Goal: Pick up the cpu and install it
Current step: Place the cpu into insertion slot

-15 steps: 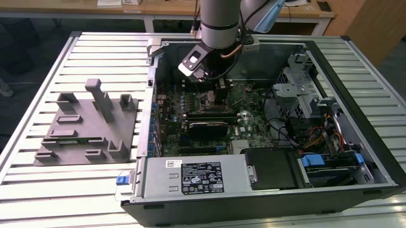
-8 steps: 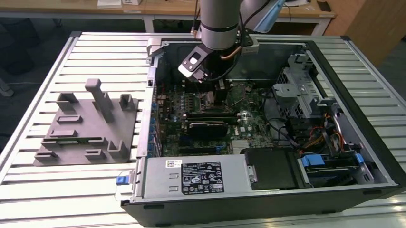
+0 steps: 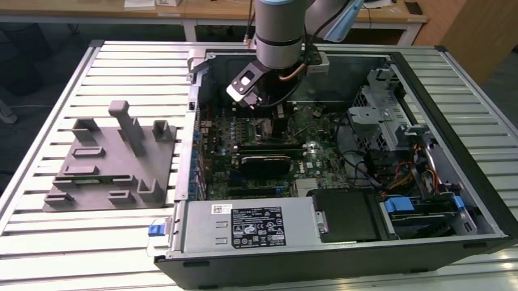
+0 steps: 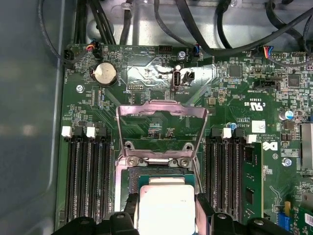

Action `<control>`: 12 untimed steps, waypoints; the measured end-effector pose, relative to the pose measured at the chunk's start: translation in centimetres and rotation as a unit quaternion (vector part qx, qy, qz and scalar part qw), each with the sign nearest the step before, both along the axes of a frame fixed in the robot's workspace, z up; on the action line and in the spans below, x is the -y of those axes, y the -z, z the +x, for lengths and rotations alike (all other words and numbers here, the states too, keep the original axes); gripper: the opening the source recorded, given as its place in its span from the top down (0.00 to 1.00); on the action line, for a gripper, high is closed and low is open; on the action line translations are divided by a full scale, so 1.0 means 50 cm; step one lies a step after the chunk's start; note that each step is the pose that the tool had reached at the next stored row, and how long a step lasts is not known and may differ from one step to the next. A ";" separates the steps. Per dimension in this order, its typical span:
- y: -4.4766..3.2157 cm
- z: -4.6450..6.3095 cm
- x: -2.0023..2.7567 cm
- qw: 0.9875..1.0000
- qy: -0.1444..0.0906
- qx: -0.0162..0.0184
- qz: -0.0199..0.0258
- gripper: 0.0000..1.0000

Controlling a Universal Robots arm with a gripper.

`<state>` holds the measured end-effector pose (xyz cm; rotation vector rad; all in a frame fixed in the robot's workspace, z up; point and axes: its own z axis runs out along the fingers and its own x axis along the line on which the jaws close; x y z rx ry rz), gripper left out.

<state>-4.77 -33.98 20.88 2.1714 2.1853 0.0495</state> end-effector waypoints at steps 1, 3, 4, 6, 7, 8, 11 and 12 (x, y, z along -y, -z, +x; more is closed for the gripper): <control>0.001 0.000 -0.0001 1.000 0.000 0.000 0.000 0.46; 0.003 0.000 -0.0007 1.000 0.000 0.000 0.000 0.46; 0.004 0.000 -0.0012 1.000 0.000 0.000 0.000 0.46; 0.007 0.000 -0.0015 1.000 0.000 0.000 0.000 0.46; 0.008 0.000 -0.0016 1.000 0.000 0.000 0.000 0.46; 0.010 0.000 -0.0022 1.000 0.000 0.000 0.000 0.46; 0.013 0.000 -0.0061 1.000 0.000 0.000 0.000 0.46; 0.014 0.000 -0.0074 1.000 0.000 0.000 0.000 0.46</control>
